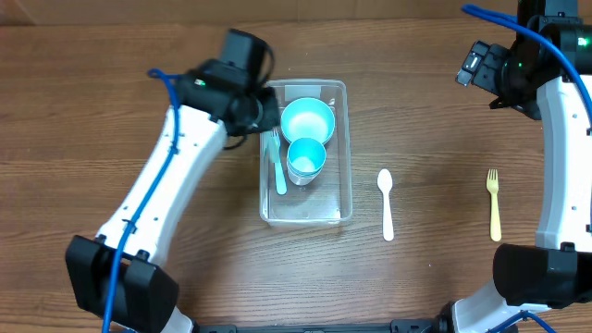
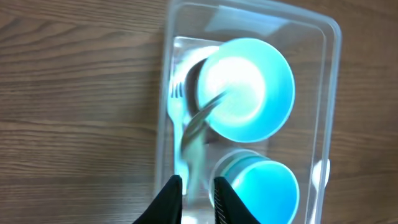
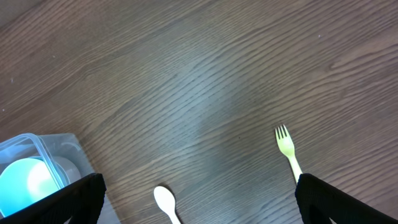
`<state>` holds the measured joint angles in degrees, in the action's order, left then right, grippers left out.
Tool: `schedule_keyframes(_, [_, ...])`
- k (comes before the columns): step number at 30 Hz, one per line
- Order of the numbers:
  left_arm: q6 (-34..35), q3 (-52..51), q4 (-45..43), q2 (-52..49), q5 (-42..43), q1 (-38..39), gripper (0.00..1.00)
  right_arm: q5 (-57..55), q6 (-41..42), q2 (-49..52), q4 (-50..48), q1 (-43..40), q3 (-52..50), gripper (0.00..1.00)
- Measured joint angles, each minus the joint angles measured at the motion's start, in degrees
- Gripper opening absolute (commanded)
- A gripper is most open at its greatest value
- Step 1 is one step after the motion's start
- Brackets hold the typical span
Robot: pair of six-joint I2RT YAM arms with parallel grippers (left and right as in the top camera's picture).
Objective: Pack container
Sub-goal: 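Carry the white fork into the container beside the light-blue fork, release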
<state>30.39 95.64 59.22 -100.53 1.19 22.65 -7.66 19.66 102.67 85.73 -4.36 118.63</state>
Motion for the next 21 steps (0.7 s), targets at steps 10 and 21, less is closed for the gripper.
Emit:
schedule_keyframes(10, [2.4, 0.0, 0.4, -2.1, -3.4, 2.4, 0.52, 0.0, 0.0, 0.0, 0.0, 0.0, 0.0, 1.00])
schedule_keyframes(21, [0.7, 0.0, 7.6, -2.1, -4.3, -17.3, 1.00, 0.0, 0.0, 0.0, 0.0, 0.0, 0.0, 1.00])
